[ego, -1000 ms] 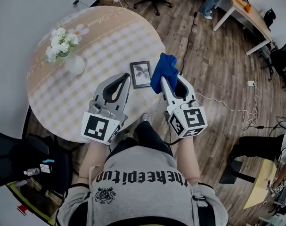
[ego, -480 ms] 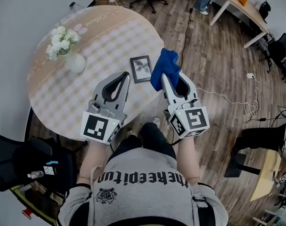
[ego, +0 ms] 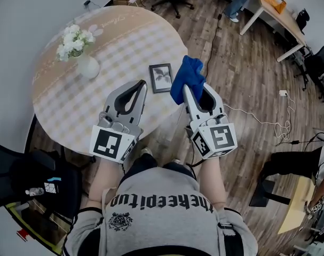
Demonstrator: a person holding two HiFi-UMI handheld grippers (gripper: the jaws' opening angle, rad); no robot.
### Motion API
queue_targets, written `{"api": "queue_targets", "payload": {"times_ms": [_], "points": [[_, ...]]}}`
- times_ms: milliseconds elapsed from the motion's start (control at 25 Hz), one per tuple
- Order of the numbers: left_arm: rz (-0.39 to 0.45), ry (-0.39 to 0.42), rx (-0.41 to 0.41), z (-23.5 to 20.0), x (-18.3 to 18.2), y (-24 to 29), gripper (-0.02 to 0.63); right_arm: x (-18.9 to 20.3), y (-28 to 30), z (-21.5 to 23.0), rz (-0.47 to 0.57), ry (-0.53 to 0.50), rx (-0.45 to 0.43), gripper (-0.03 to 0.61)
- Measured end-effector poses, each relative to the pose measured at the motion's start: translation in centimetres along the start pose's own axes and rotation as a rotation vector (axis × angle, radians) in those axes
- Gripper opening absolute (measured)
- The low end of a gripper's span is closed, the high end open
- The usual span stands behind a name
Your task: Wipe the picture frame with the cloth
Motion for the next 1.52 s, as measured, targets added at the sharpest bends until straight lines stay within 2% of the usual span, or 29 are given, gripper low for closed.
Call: {"api": "queue_targets", "payload": {"times_ms": [600, 960, 1520], "points": [[0.019, 0.036, -0.12, 6.0, -2.3, -3.2, 0.018, -1.4, -5.4, -0.4, 0.009, -0.049, -0.129, 0.121], [0.021, 0.072, -0.188, 10.9, -3.3, -5.0, 0.018, -1.5, -9.7, 0.5, 0.038, -0.031, -0.191, 0.121], [0.012, 0.1, -0.265, 16.0, -3.6, -6.6, 0.018, -1.0, -13.8, 1.3, 0.047, -0.046, -0.274, 0.121]]}}
Point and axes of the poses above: the fingertips, and each gripper's own axes: y forward along the fingers, z to its right, x out of its underside, the point moved 3 cm from there along -y, backward along the fingers, and after that the axes turned 8 degrees about -x, right-handed, at the moved point
